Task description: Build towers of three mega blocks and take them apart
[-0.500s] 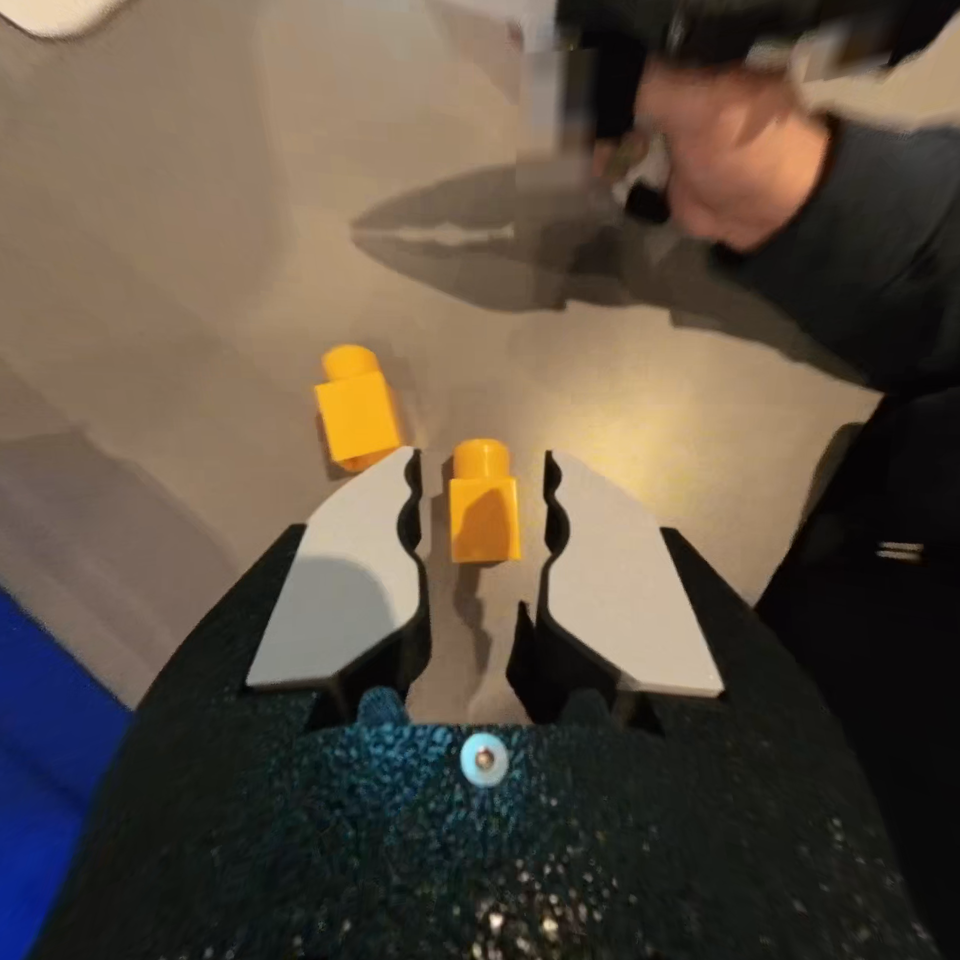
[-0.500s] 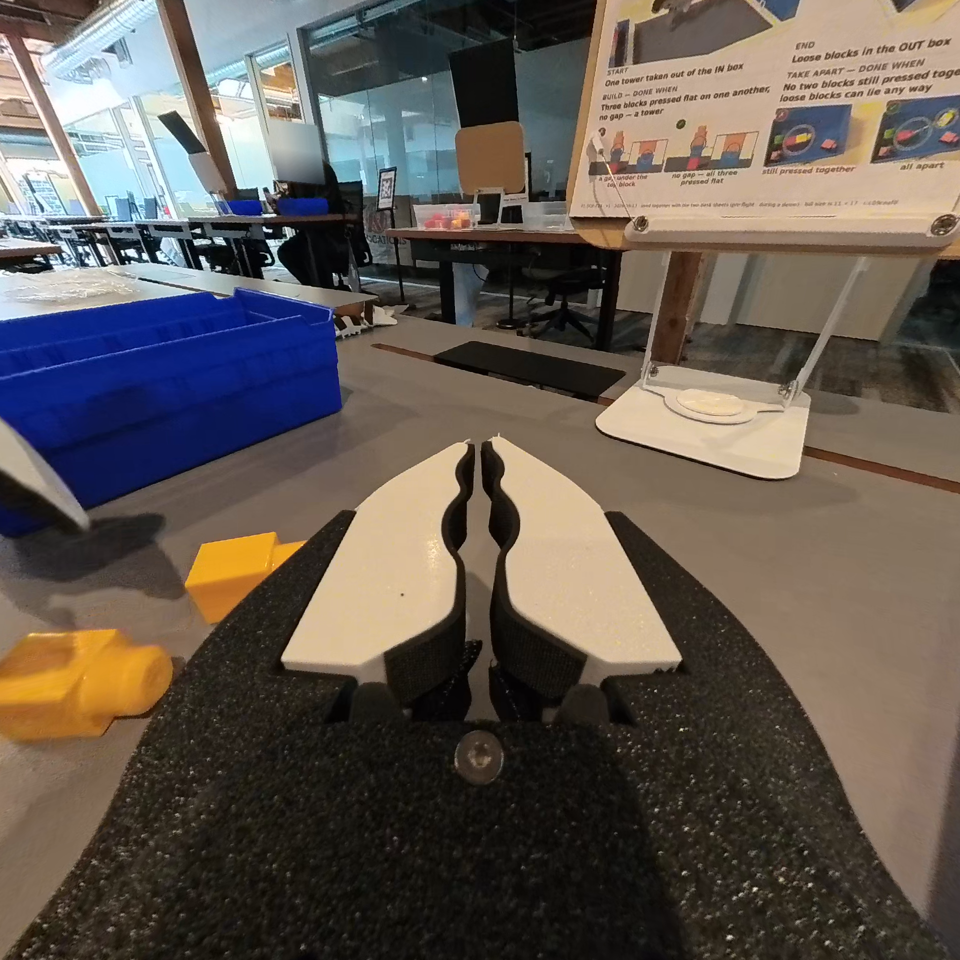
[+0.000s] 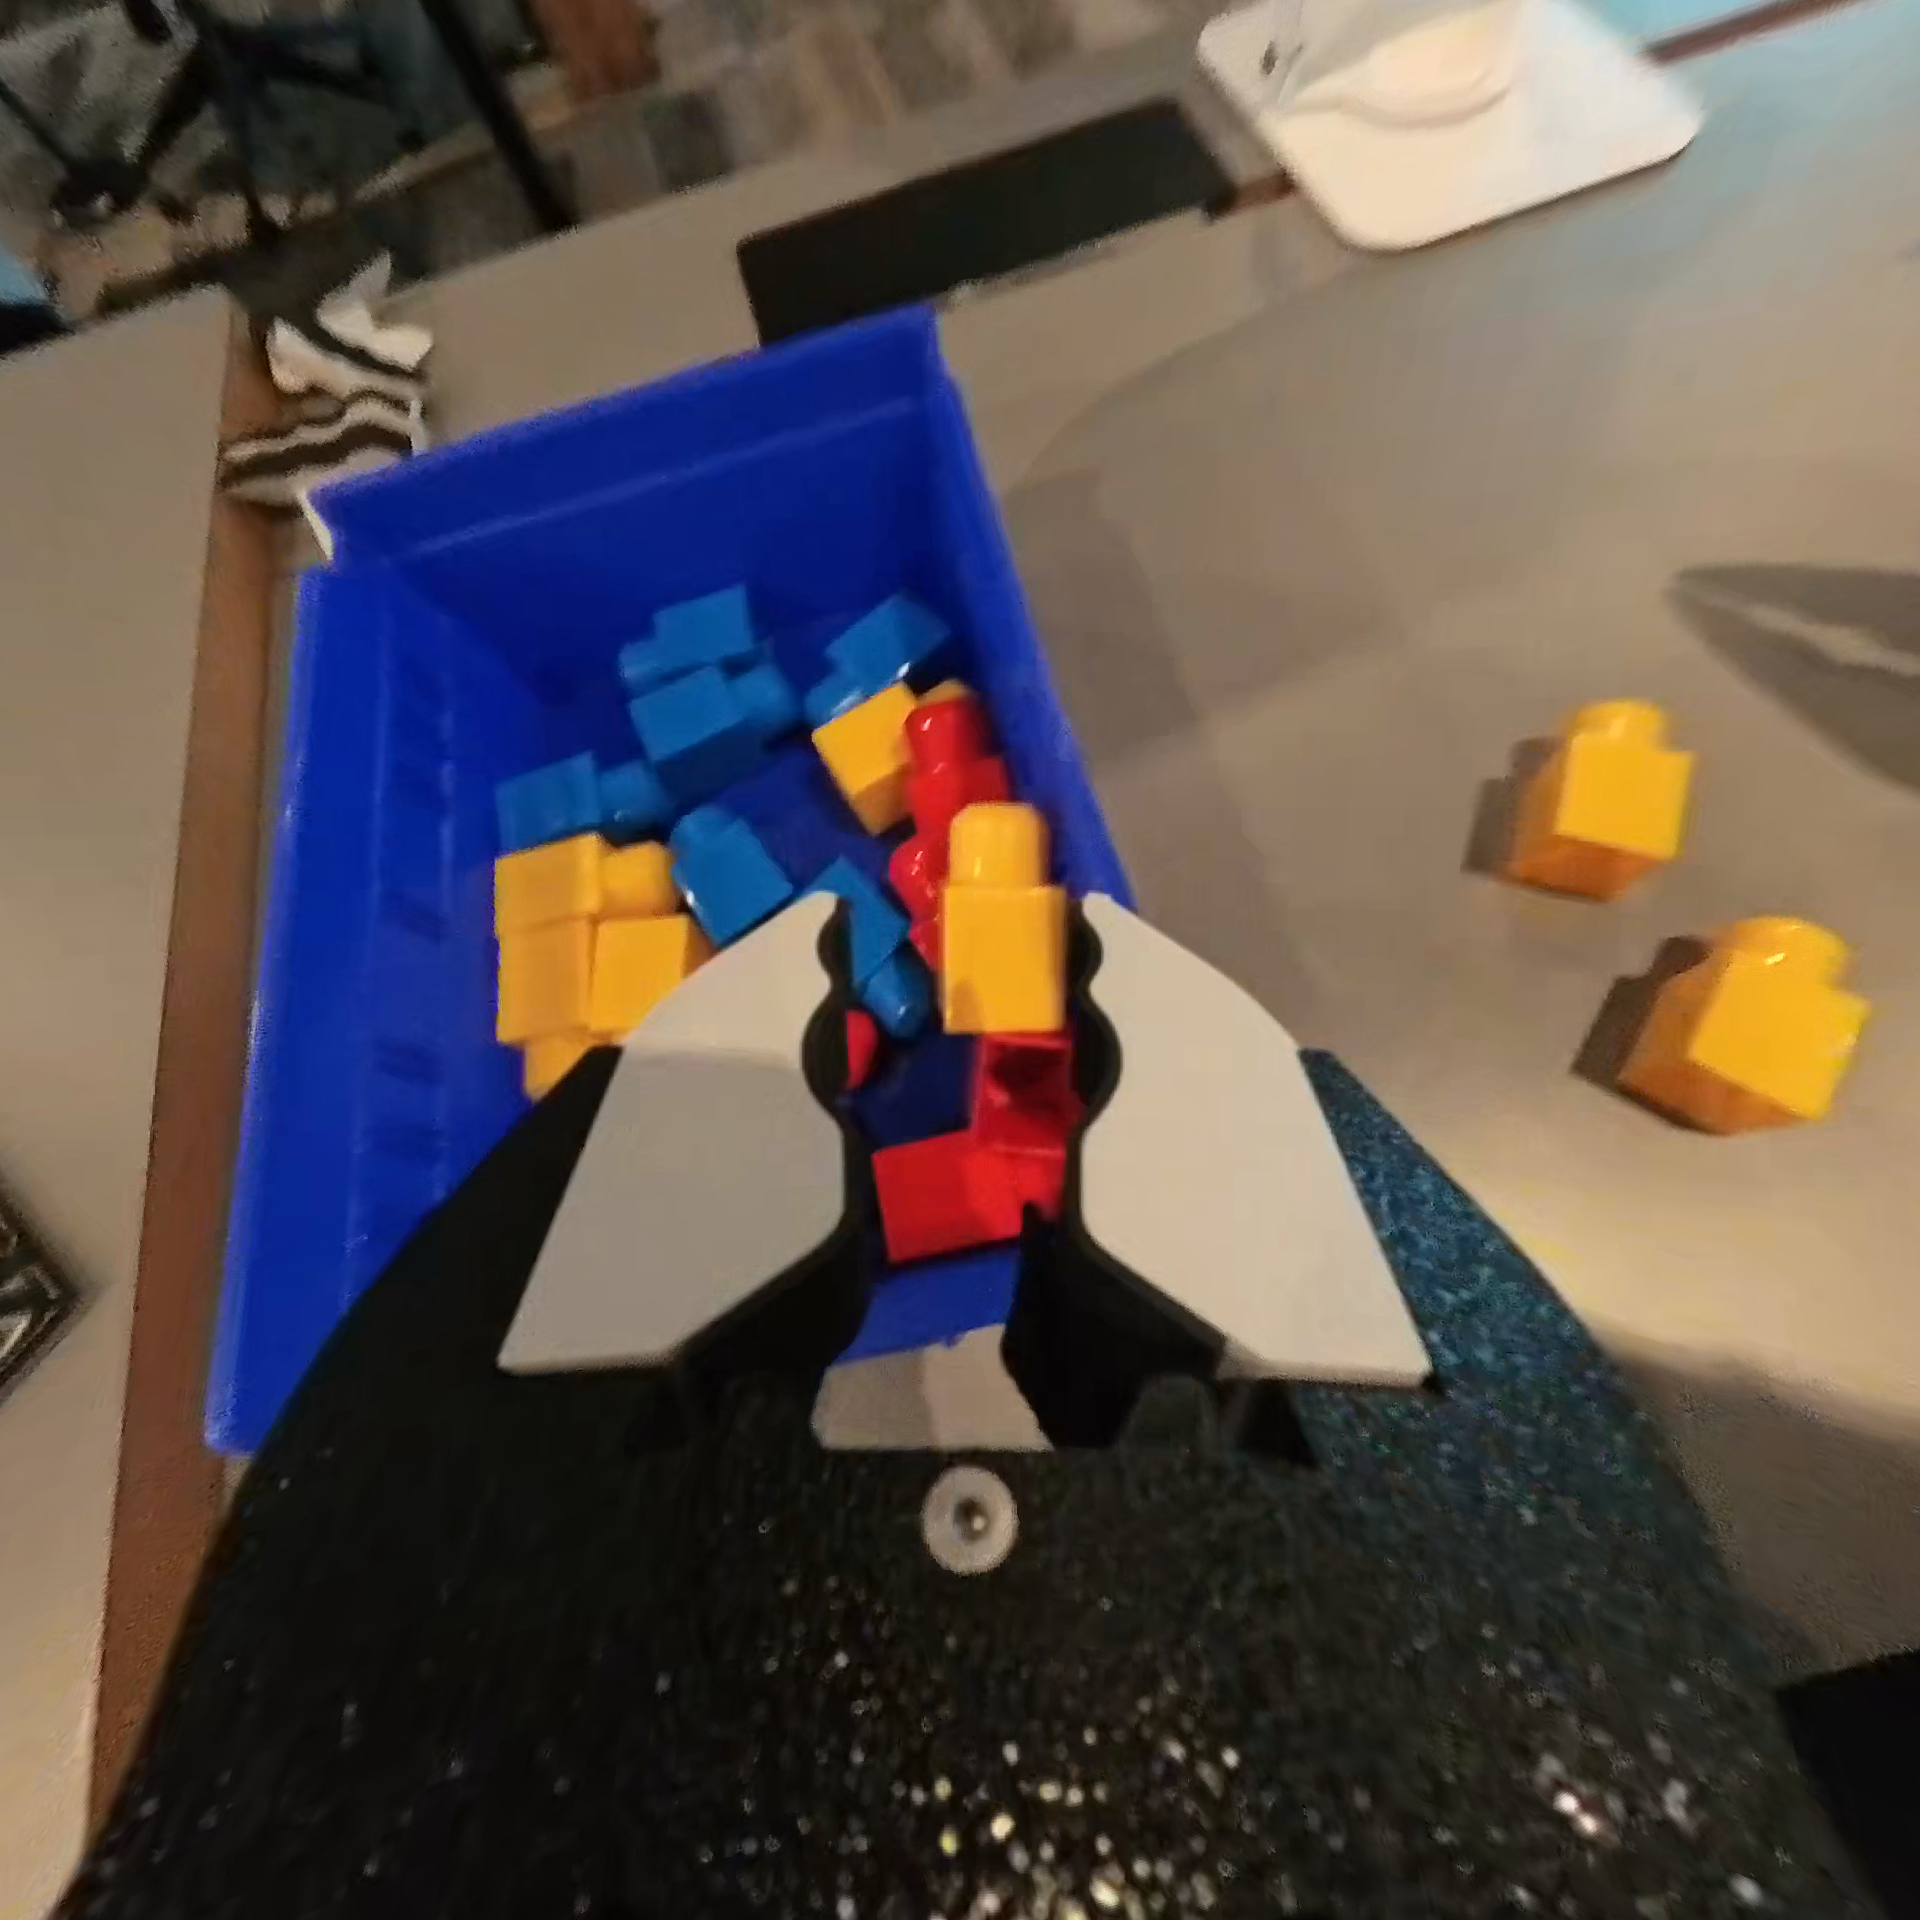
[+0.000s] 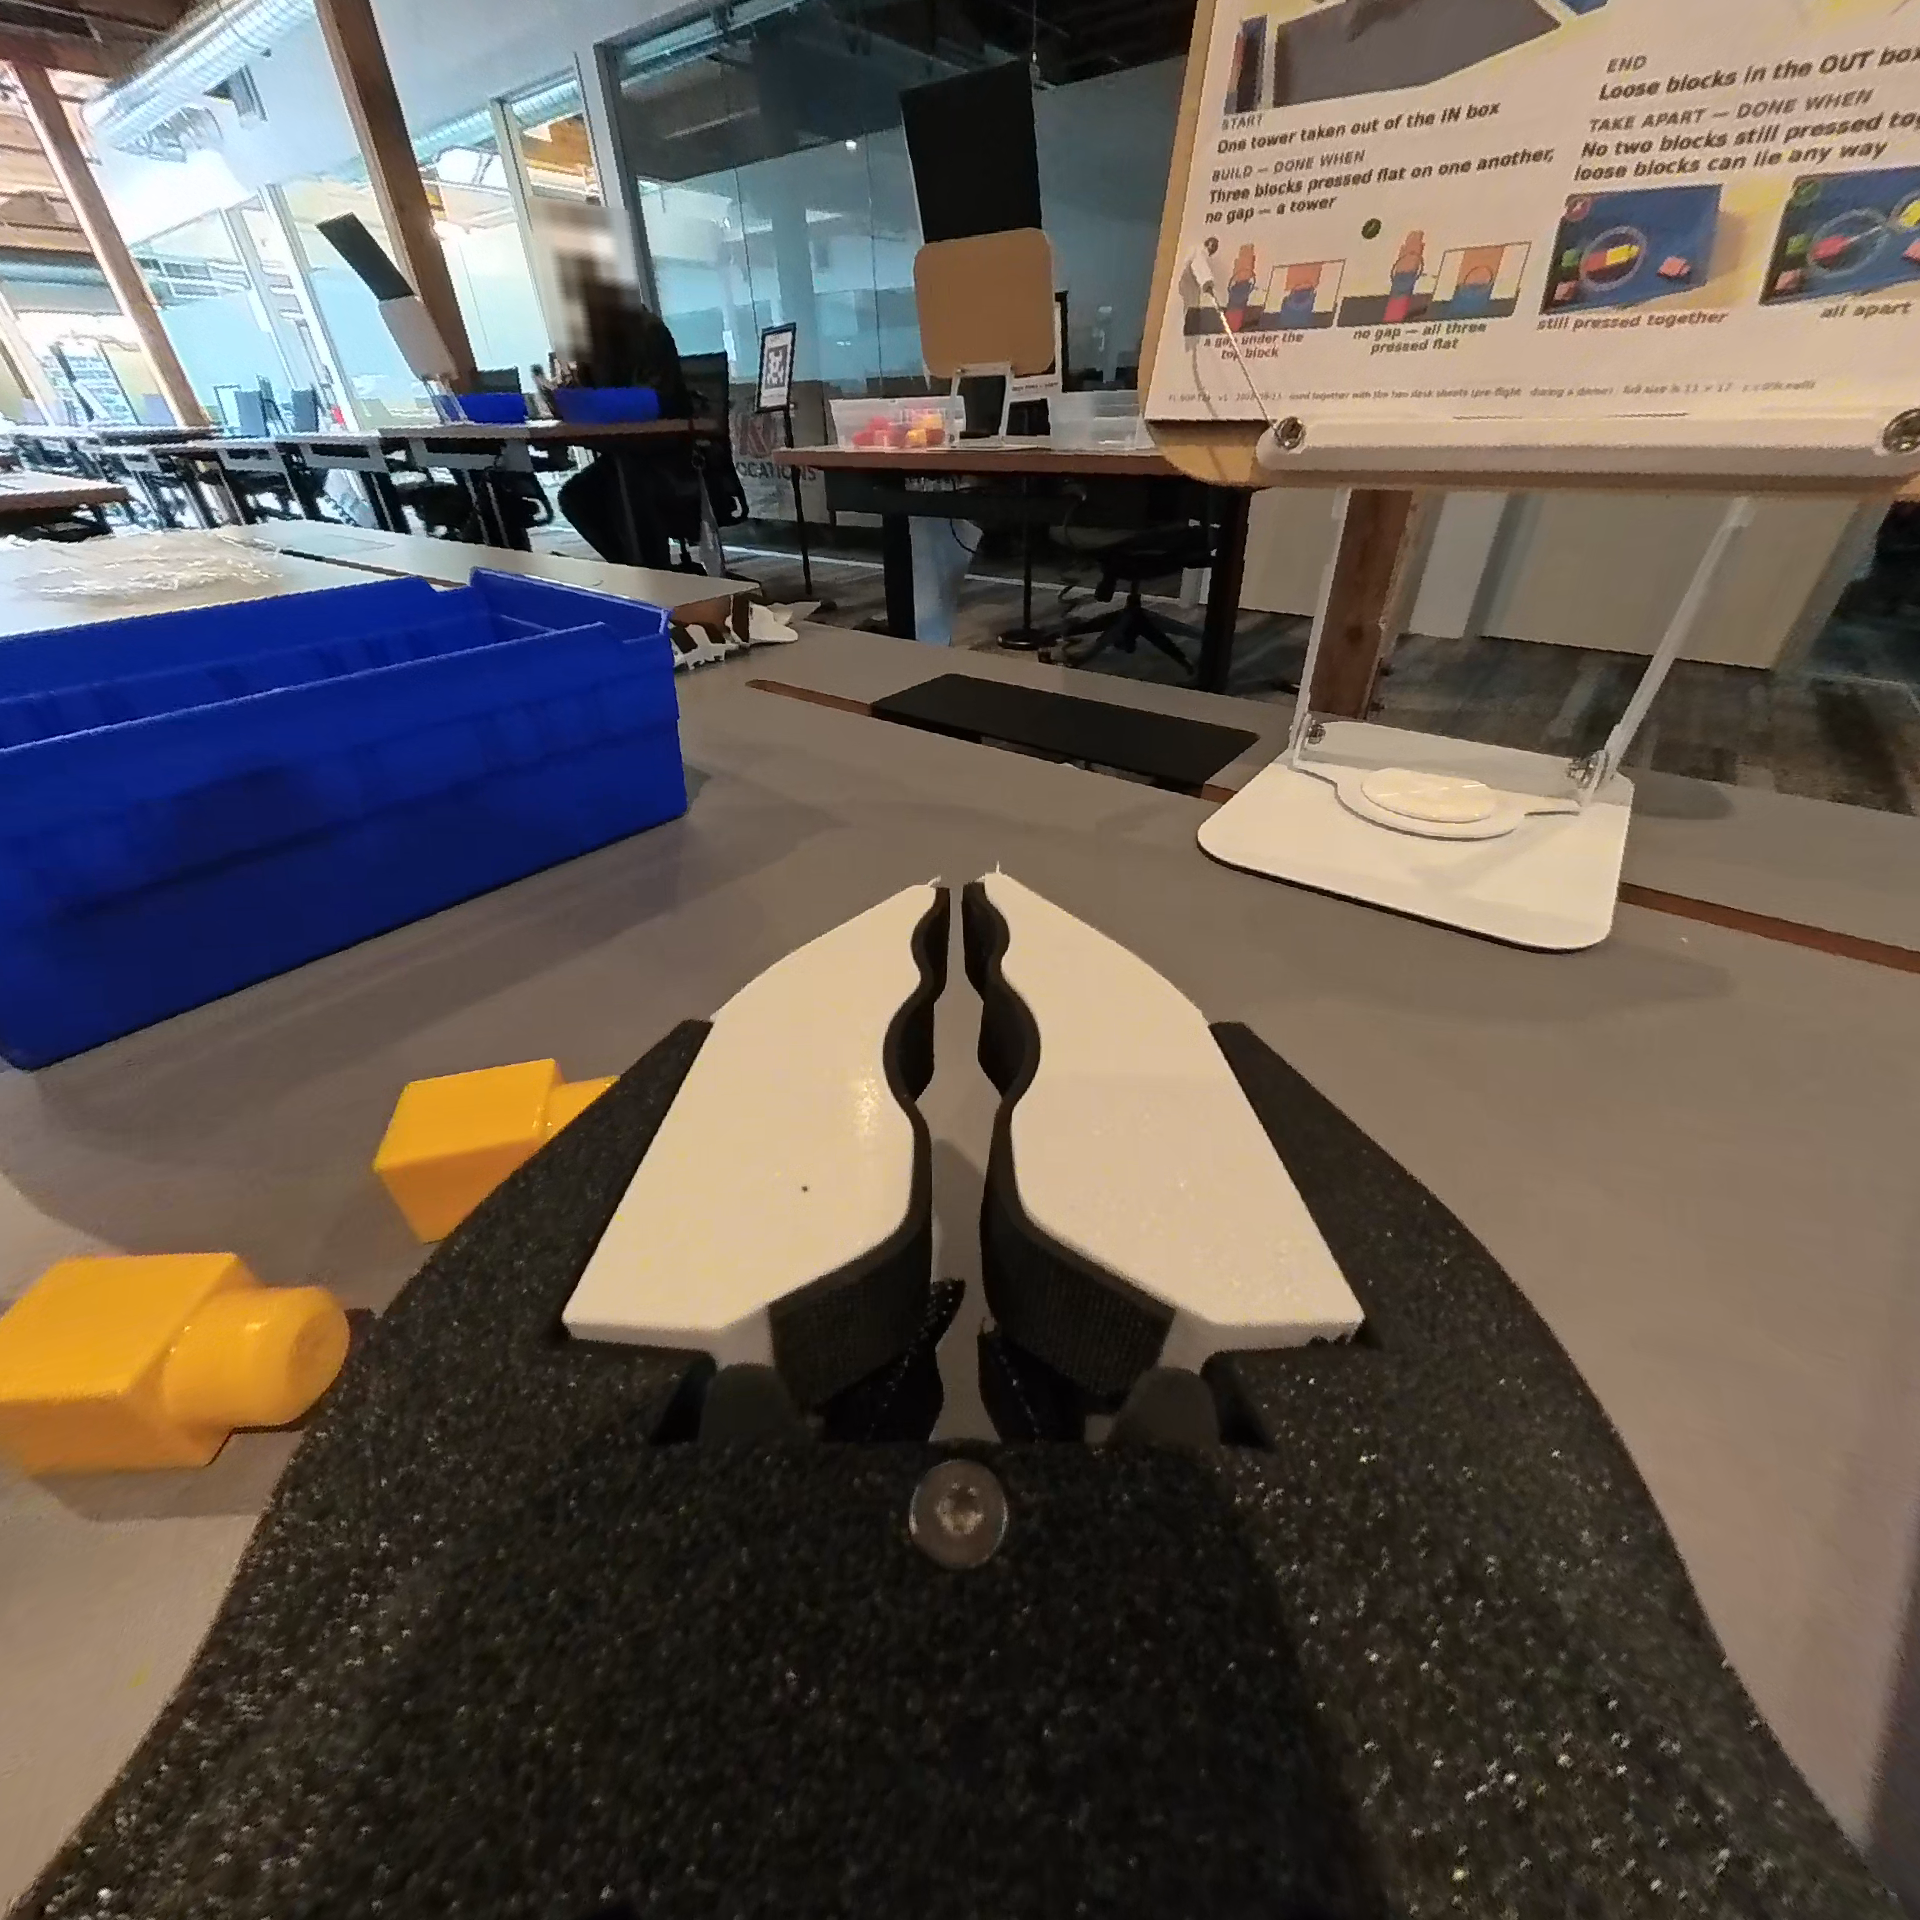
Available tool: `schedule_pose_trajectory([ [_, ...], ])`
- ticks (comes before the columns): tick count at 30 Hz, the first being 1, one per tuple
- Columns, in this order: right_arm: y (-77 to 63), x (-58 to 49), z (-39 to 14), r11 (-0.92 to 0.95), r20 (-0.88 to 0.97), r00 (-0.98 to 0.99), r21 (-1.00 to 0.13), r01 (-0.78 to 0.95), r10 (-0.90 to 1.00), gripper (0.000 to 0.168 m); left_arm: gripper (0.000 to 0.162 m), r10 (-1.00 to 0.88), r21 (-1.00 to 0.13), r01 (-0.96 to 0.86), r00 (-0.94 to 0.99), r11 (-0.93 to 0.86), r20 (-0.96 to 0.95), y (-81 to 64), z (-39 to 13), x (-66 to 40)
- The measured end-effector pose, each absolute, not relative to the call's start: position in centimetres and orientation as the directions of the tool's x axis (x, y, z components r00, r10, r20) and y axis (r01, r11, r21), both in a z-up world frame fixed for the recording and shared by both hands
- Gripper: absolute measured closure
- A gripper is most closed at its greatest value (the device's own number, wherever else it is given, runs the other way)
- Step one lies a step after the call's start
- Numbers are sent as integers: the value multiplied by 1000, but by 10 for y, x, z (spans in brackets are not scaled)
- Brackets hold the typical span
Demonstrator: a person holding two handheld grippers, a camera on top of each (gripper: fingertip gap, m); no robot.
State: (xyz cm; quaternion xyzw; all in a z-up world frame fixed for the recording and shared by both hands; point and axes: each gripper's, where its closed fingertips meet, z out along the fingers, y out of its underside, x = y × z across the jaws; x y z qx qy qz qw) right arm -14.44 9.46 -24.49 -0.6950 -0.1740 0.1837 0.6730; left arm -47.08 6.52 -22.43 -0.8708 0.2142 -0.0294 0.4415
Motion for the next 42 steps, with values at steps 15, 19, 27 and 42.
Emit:
schedule_pose_trajectory([
  [15,95,-146,-247,-46,-31,869,-999,-10,494,166,103,-487,-621,-404,873,-672,-41,83,-285,-474],
  [19,95,-146,-247,-47,-34,868,-999,-12,496,166,108,-509,-588,-418,861,-692,-13,88,-294,-472],
  [27,96,-146,-248,-53,-44,867,-998,-21,496,166,120,-521,-532,-437,854,-725,8,93,-319,-470],
  [42,96,-147,-248,-59,-52,862,-998,-26,504,166,151,-466,-703,-380,881,-601,-78,110,-288,-479],
])
